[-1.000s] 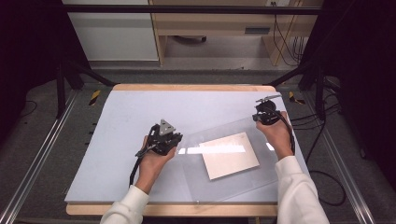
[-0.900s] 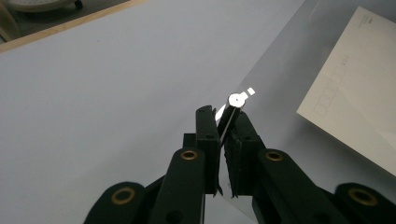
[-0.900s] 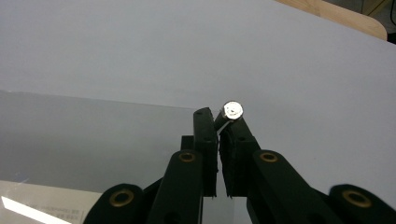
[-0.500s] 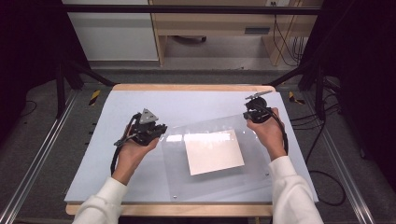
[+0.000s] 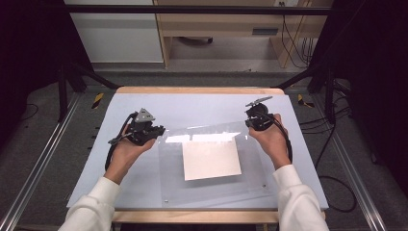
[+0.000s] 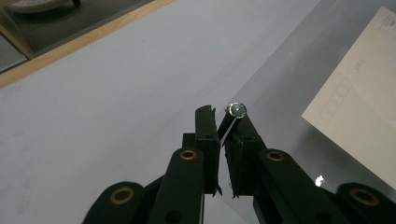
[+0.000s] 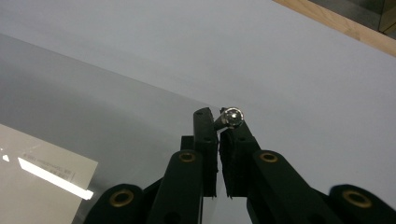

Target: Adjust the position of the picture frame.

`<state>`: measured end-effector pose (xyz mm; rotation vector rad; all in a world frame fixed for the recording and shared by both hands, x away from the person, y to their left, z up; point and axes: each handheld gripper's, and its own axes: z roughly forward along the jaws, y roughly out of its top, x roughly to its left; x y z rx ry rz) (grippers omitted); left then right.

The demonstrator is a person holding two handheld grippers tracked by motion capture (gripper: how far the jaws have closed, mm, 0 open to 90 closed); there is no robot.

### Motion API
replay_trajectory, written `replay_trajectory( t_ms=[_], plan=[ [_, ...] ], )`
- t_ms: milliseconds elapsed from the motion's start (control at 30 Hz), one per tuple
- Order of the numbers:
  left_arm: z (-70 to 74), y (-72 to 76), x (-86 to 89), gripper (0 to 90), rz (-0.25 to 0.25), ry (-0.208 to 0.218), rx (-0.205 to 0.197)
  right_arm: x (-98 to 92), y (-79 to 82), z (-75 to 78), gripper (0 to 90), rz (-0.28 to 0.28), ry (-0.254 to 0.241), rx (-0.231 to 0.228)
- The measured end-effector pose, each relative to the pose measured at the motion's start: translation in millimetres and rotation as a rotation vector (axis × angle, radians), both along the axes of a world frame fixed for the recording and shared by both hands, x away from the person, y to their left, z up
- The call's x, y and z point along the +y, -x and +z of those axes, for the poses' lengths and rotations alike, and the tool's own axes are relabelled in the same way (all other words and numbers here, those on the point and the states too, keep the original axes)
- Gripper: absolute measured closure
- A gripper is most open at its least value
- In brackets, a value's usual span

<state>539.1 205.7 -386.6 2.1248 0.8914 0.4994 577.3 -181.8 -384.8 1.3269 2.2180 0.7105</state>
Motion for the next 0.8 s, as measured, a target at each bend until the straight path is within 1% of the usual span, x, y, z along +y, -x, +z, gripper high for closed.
replay_trajectory(
  t_ms=[67, 100, 200, 267, 433, 500, 533, 667, 733, 800],
  plan=[
    [0.1, -1.5, 1.5, 82.9, -0.006, -0.001, 0.002, 0.6, 1.8, 1.2, 85.9, -0.001, -0.001, 0.004],
    [-0.4, -4.1, 3.8, 82.9, -0.008, 0.003, 0.010, 2.2, 5.3, 3.0, 85.9, 0.005, 0.011, 0.000],
    [-1.1, -6.3, 6.5, 82.9, -0.007, 0.007, 0.014, 4.4, 8.3, 3.6, 85.9, 0.012, 0.021, -0.003],
    [-1.4, -7.8, 8.4, 82.9, -0.011, 0.000, 0.018, 6.3, 10.8, 3.6, 85.9, 0.016, 0.024, -0.002],
    [-0.5, -8.9, 12.0, 82.9, -0.010, -0.016, 0.017, 10.5, 14.7, -0.1, 85.9, 0.025, 0.025, 0.002],
    [-0.6, -9.1, 12.7, 82.8, -0.009, -0.015, 0.018, 10.9, 15.2, -1.0, 85.9, 0.028, 0.025, 0.001],
    [-0.5, -9.6, 13.5, 82.8, -0.011, -0.024, 0.023, 12.0, 16.3, -2.4, 85.9, 0.030, 0.023, 0.005],
    [-1.3, -10.5, 15.1, 82.7, -0.008, -0.030, 0.025, 14.6, 18.8, -5.8, 85.9, 0.033, 0.023, 0.021],
    [-3.4, -12.9, 16.6, 82.7, -0.009, -0.037, 0.033, 15.3, 19.3, -8.7, 85.9, 0.041, 0.026, 0.023],
    [-5.4, -15.2, 16.8, 82.7, -0.005, -0.038, 0.035, 16.3, 19.3, -10.8, 85.9, 0.042, 0.023, 0.034]
  ],
)
